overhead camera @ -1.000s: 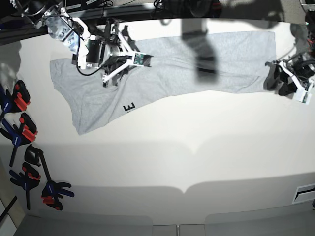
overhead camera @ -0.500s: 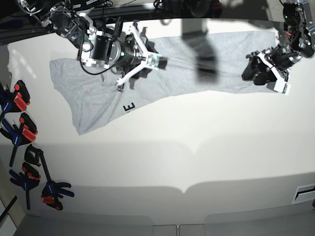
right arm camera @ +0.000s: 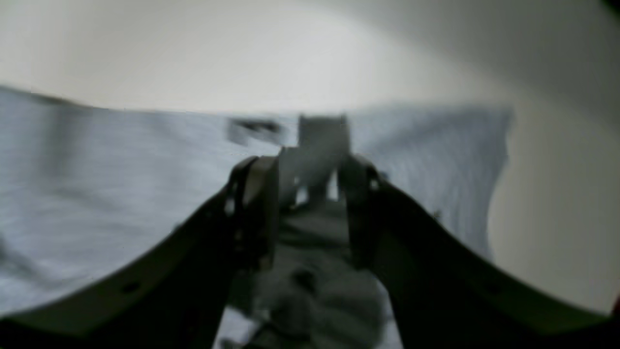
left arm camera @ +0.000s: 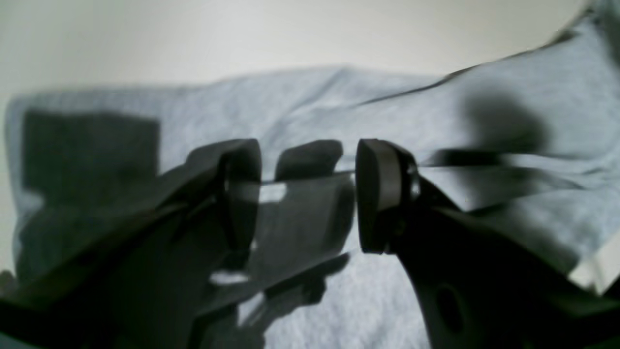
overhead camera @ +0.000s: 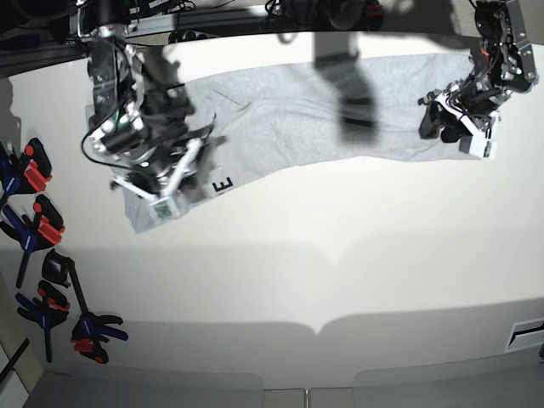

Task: Fold the T-shirt properly

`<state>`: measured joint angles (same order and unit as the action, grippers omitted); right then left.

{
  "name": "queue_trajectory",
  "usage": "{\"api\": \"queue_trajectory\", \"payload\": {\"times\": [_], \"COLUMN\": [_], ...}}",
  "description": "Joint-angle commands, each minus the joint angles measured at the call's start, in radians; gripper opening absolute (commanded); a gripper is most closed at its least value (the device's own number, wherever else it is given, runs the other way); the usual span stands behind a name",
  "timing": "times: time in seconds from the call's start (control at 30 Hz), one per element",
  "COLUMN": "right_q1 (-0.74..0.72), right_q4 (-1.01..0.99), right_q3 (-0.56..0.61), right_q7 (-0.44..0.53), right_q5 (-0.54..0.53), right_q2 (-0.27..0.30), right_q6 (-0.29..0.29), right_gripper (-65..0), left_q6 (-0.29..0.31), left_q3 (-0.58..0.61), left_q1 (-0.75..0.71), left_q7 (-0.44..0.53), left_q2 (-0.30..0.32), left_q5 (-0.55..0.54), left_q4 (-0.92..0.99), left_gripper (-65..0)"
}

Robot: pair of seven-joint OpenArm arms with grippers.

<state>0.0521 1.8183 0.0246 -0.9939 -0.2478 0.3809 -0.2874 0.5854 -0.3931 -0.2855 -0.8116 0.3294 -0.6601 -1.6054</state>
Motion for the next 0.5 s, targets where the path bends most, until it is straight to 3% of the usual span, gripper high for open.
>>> {"api": "queue_trajectory", "payload": {"times": [0.0, 0.13, 0.33, 0.47], "right_q1": [-0.010, -0.010, -0.013, -0.019], "right_q4": [-0.030, -0.184, -0.373, -0.461], "right_q3": [-0.027, -0.101, -0.124, -0.124], "right_q7": [0.014, 0.030, 0.124, 0.138], "right_q5": [-0.006, 0.014, 0.093, 0.091], "right_q2": [-0.008, -0.044, -0.046, -0.046], "right_q6": [0.001, -0.032, -0.034, -0.022], "right_gripper": [-43.9, -43.9, -43.9, -43.9], "left_q6": [-0.010, -0.037, -0.067, -0.071], "left_q3": [-0.004, -0.004, -0.004, -0.004], "left_q1": [0.003, -0.001, 0.000, 0.008], "left_q7": [0.016, -0.019, 0.046, 0.066], "left_q2": [0.011, 0.011, 0.023, 0.074], "left_q5": [-0.017, -0.007, 0.232, 0.229], "left_q4": [-0.015, -0.014, 0.123, 0.259], "left_gripper": [-36.1, -36.0, -36.0, -36.0]}}
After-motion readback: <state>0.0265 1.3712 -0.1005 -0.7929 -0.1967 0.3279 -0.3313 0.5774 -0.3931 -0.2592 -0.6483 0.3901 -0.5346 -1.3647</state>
